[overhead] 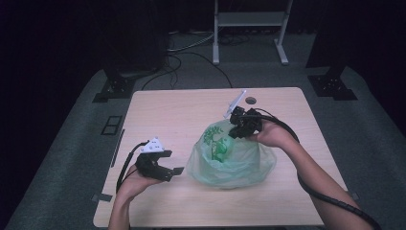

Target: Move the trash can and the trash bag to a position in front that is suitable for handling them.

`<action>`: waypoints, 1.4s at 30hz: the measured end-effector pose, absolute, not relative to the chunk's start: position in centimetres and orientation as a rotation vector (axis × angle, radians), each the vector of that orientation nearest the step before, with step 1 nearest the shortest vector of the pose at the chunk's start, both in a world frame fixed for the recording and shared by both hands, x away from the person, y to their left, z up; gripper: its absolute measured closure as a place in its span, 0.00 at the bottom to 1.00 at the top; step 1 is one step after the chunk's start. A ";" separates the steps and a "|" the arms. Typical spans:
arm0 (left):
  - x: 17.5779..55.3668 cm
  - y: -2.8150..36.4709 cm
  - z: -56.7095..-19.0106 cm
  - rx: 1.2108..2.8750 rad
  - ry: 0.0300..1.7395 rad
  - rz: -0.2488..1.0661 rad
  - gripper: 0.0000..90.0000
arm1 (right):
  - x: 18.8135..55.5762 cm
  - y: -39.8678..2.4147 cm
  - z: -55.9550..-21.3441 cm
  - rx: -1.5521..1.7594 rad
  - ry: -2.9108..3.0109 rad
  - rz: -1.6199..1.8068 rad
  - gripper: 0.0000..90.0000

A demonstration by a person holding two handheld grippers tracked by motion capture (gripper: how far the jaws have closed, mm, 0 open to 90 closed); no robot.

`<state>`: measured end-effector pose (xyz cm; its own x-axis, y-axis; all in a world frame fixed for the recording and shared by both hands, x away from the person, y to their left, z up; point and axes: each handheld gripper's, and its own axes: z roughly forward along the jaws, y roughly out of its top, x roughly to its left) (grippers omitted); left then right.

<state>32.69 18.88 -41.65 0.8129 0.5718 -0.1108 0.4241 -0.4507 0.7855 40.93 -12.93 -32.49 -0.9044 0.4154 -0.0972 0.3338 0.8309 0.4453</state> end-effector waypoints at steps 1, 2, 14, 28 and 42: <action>32.7 18.9 -41.7 2.111 0.733 0.211 0.17 | 41.1 -13.1 -32.5 0.593 2.803 0.634 0.94; 32.7 18.9 -41.7 2.109 0.734 0.209 0.17 | 41.1 -13.1 -32.6 0.596 2.789 0.624 0.94; 32.7 18.3 -41.6 2.083 0.717 0.204 0.17 | 38.1 -13.3 -31.6 0.466 2.892 0.779 0.87; 32.9 18.2 -42.1 2.099 0.734 0.196 0.17 | 34.0 -12.6 -32.8 0.257 3.090 0.813 0.87; 32.8 18.5 -41.9 2.082 0.735 0.199 0.17 | 35.8 -15.0 -32.2 0.416 3.001 0.759 0.85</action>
